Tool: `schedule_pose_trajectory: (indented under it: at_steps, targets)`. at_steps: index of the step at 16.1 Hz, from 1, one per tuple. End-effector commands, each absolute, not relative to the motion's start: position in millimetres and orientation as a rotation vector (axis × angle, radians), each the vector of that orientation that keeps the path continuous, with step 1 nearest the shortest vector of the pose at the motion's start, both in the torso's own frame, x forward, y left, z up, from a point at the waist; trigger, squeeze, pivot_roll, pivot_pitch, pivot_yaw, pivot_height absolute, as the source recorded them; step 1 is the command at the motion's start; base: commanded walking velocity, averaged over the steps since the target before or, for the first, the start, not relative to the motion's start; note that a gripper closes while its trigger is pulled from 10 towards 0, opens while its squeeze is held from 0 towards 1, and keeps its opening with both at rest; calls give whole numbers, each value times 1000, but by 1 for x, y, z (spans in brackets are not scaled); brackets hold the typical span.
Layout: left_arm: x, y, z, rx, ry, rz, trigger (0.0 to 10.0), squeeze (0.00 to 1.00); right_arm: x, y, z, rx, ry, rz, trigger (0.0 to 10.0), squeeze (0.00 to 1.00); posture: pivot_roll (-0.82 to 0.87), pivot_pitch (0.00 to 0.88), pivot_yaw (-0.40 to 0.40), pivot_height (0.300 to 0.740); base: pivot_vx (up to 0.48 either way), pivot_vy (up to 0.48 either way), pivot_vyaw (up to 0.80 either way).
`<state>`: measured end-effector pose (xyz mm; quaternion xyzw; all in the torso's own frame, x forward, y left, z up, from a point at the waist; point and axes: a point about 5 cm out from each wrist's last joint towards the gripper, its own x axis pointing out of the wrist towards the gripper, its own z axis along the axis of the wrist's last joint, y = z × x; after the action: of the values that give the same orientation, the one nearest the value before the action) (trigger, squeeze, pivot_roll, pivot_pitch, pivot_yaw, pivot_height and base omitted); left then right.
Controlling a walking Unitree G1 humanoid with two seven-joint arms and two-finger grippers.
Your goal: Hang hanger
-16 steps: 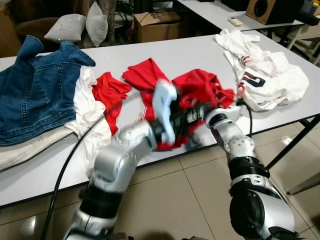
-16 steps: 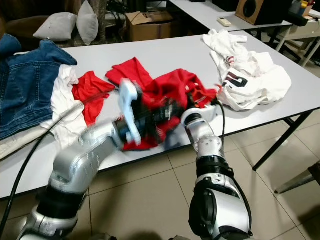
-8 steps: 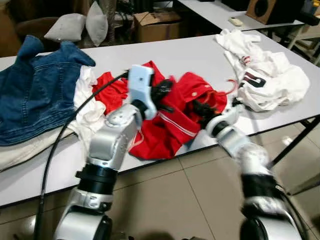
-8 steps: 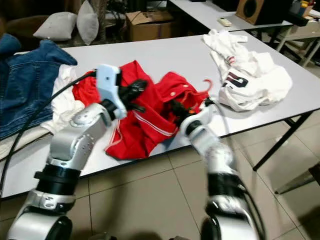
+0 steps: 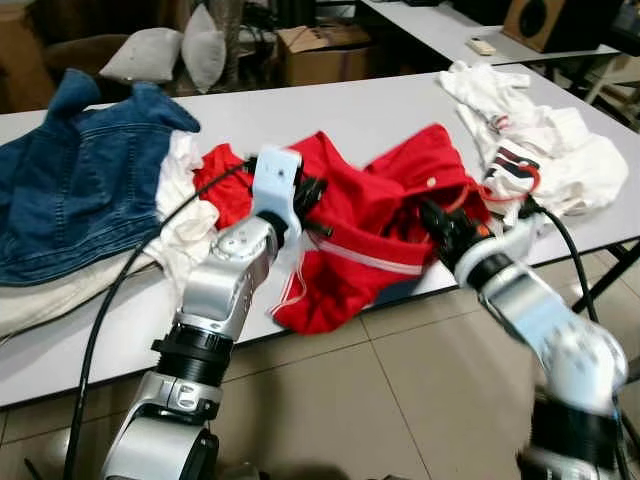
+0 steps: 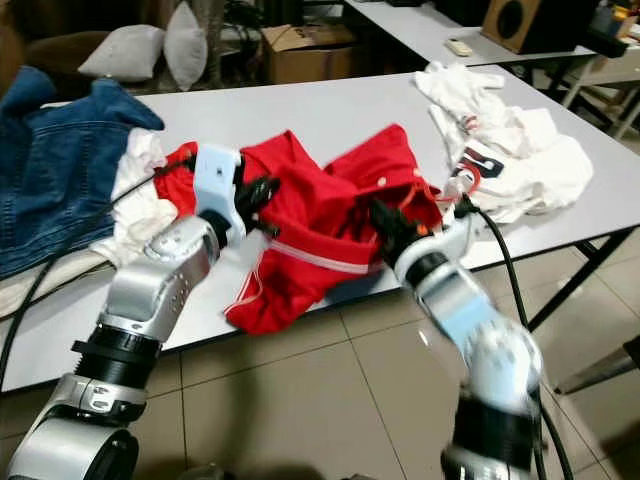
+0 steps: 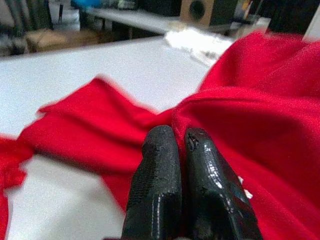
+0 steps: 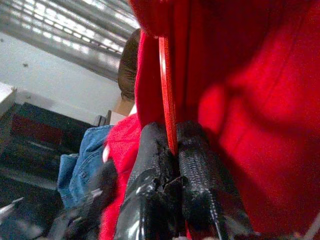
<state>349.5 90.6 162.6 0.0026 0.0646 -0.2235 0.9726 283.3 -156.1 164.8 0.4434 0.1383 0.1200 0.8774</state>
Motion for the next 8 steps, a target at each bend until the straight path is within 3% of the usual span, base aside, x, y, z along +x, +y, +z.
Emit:
schedule_pose_trajectory:
  at_steps: [1,3,4,5,8]
  targets:
    - [349,102,146,46,194,-402,0,0,278,-155,167,919,297,252,10000,0,-53,0,-19,740,0,0,0]
    - [345,99,134,93,227,-442,1961,0,275,-155,161,938,324,207,10000,0,-55,0,-22,740,0,0,0]
    - [337,85,145,-6,174,-564,10000,1000,276,-160,166,869,312,199,10000,0,-42,0,-27,740,0,0,0]
    - [334,83,148,-29,160,-594,10000,1000,275,-161,169,847,308,197,10000,0,-42,0,-27,740,0,0,0]
    - [326,91,152,22,102,-627,10000,1000,280,-169,183,791,247,175,10000,0,-33,0,-28,740,0,0,800]
